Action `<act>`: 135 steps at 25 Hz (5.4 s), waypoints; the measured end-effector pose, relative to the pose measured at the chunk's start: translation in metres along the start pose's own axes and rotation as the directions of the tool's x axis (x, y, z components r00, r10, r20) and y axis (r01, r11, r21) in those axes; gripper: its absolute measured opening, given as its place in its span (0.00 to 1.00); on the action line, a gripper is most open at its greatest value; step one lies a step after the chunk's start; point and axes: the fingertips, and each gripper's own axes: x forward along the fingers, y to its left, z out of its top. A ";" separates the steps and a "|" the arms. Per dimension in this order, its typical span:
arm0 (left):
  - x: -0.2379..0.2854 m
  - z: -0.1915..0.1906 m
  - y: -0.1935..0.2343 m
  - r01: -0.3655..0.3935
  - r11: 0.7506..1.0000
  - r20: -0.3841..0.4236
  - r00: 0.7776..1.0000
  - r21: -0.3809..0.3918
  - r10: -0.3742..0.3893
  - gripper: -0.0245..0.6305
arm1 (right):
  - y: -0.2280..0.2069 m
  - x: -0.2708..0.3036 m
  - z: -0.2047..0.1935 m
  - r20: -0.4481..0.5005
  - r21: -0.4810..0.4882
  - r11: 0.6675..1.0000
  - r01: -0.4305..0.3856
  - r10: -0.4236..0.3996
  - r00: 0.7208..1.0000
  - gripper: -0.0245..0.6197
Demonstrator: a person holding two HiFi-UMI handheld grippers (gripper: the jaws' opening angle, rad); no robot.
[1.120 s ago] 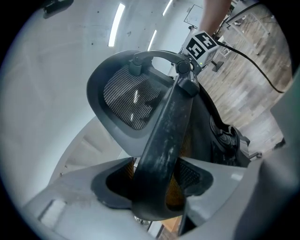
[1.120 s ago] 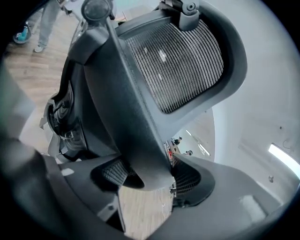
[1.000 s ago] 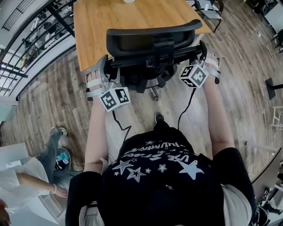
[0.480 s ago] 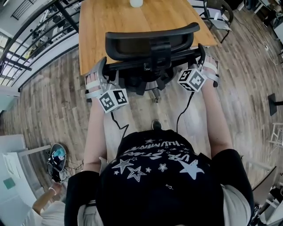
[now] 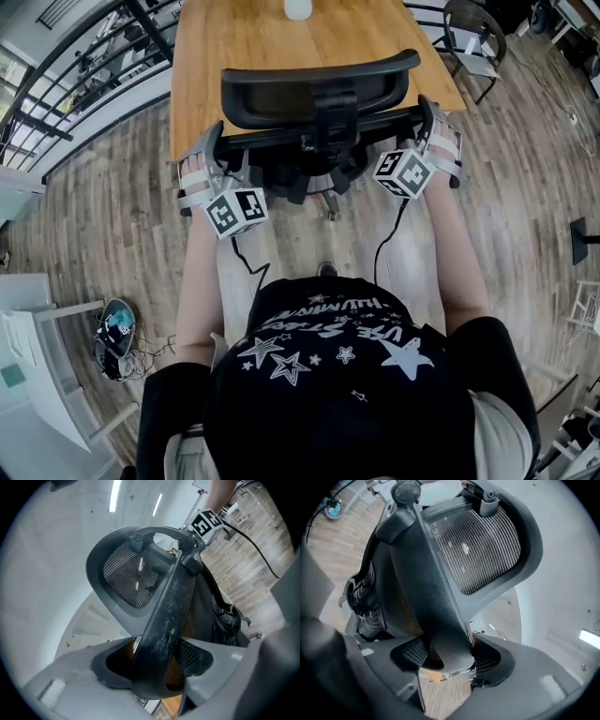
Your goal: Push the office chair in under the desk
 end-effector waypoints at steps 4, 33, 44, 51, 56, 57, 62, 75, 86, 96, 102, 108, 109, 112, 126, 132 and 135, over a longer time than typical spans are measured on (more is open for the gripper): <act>0.001 -0.001 -0.001 -0.009 1.000 0.004 1.000 0.010 0.009 0.46 | 0.000 0.002 0.000 0.007 -0.004 1.000 0.008 -0.008 1.000 0.48; 0.002 -0.009 -0.005 0.062 0.998 0.015 0.998 0.014 -0.062 0.46 | 0.007 -0.011 0.002 -0.016 0.085 0.996 0.002 0.000 1.000 0.50; -0.012 -0.015 0.002 0.123 0.991 0.044 0.992 -0.054 -0.121 0.50 | 0.007 -0.031 0.006 -0.053 0.140 0.989 -0.041 0.049 0.997 0.51; -0.045 -0.029 0.005 0.158 0.979 0.055 0.987 -0.132 -0.152 0.50 | 0.009 -0.074 0.015 -0.072 0.174 0.985 -0.016 0.029 0.997 0.51; -0.069 -0.042 -0.001 0.190 0.964 0.055 0.982 -0.187 -0.183 0.50 | 0.008 -0.112 0.029 -0.060 0.236 0.972 0.009 0.005 0.998 0.46; -0.076 -0.044 -0.002 0.198 0.959 0.061 0.980 -0.201 -0.190 0.50 | 0.007 -0.120 0.032 -0.056 0.255 0.967 0.016 -0.002 0.998 0.45; -0.115 -0.051 0.002 0.252 0.895 0.115 0.967 -0.367 -0.226 0.50 | 0.011 -0.161 0.049 -0.050 0.367 0.929 0.039 -0.022 0.998 0.38; -0.224 -0.071 -0.009 0.369 0.813 0.274 0.924 -0.451 -0.267 0.30 | 0.055 -0.278 0.085 -0.070 0.571 0.820 0.038 0.002 0.998 0.16; -0.285 -0.082 -0.031 0.422 0.778 0.310 0.901 -0.465 -0.303 0.08 | 0.085 -0.361 0.087 -0.073 0.681 0.730 0.052 -0.003 0.997 0.04; -0.313 -0.066 -0.032 0.432 0.727 0.321 0.899 -0.533 -0.299 0.04 | 0.091 -0.394 0.089 -0.026 0.709 0.705 -0.020 0.055 0.998 0.04; -0.353 -0.046 -0.038 0.471 0.708 0.347 0.879 -0.526 -0.327 0.04 | 0.090 -0.435 0.078 -0.006 0.719 0.693 -0.054 0.084 0.996 0.04; -0.383 -0.040 -0.040 0.462 0.717 0.352 0.882 -0.521 -0.313 0.04 | 0.090 -0.468 0.068 0.004 0.726 0.685 -0.059 0.082 0.997 0.04; -0.387 -0.038 -0.040 0.460 0.718 0.353 0.883 -0.523 -0.310 0.04 | 0.089 -0.472 0.067 0.006 0.726 0.685 -0.061 0.083 0.997 0.04; -0.398 -0.030 -0.043 0.466 0.707 0.354 0.881 -0.533 -0.313 0.04 | 0.087 -0.483 0.061 0.004 0.715 0.696 -0.064 0.088 0.996 0.04; -0.464 -0.021 -0.065 0.483 0.679 0.357 0.873 -0.552 -0.331 0.04 | 0.103 -0.550 0.040 0.013 0.720 0.689 -0.086 0.110 0.994 0.04; -0.516 -0.032 -0.070 0.462 0.681 0.353 0.884 -0.568 -0.305 0.04 | 0.112 -0.599 0.040 0.038 0.714 0.694 -0.094 0.095 0.995 0.04; -0.542 -0.032 -0.071 0.456 0.679 0.357 0.887 -0.576 -0.293 0.04 | 0.113 -0.623 0.041 0.055 0.715 0.692 -0.099 0.086 0.995 0.04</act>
